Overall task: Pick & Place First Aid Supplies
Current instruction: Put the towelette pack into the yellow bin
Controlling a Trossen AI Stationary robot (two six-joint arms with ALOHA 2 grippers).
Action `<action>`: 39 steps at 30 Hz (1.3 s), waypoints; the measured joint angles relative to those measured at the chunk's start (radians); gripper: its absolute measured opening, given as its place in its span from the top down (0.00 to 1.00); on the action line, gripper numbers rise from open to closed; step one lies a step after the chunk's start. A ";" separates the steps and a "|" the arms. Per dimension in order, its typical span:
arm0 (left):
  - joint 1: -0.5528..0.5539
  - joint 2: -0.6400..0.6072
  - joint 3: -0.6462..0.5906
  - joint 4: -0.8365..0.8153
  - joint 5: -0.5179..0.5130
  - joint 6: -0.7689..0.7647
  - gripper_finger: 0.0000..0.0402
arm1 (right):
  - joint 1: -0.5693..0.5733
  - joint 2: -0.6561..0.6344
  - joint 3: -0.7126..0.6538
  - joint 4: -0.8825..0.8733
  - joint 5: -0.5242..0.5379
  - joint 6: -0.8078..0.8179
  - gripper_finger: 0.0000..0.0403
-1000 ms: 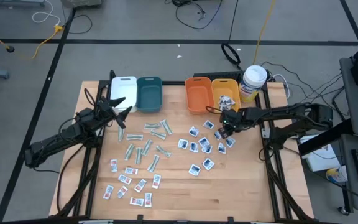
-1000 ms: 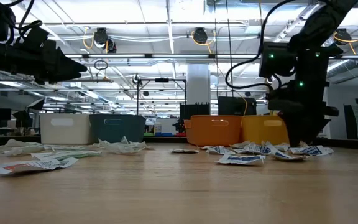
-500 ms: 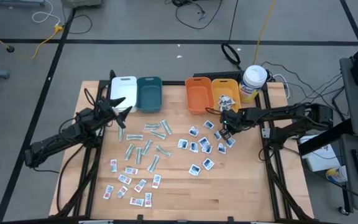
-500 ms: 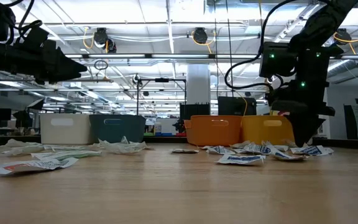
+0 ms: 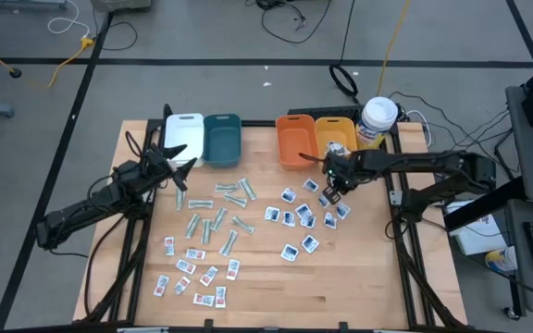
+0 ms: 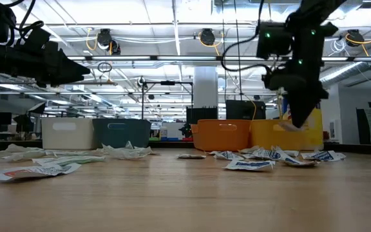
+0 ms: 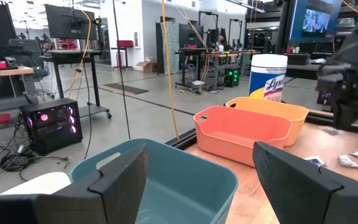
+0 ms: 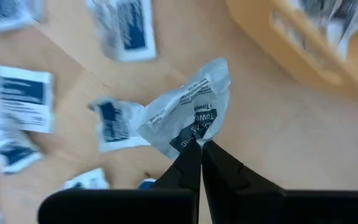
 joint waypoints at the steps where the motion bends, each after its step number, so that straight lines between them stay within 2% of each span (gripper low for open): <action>1: 0.000 0.000 0.000 0.000 0.000 0.000 0.26 | -0.002 0.000 0.022 -0.019 0.000 -0.008 1.00; 7: 0.000 0.000 0.000 0.000 0.000 0.000 0.26 | -0.034 0.000 0.148 -0.141 0.007 -0.040 1.00; 12: 0.000 0.000 0.000 0.000 0.000 0.000 0.26 | -0.062 0.000 0.246 -0.246 0.059 -0.063 1.00; 16: 0.000 0.000 0.000 0.000 0.000 0.000 0.26 | -0.094 0.000 0.290 -0.272 0.059 -0.086 1.00; 21: 0.000 0.000 0.000 0.000 0.000 0.000 0.26 | -0.163 0.001 0.300 -0.261 0.062 -0.130 1.00; 28: 0.000 0.000 0.000 0.000 0.000 0.000 0.26 | -0.259 0.048 0.300 -0.213 0.137 -0.163 1.00; 39: 0.000 0.000 0.000 0.000 0.000 0.000 0.26 | -0.303 0.144 0.205 0.029 0.161 -0.164 1.00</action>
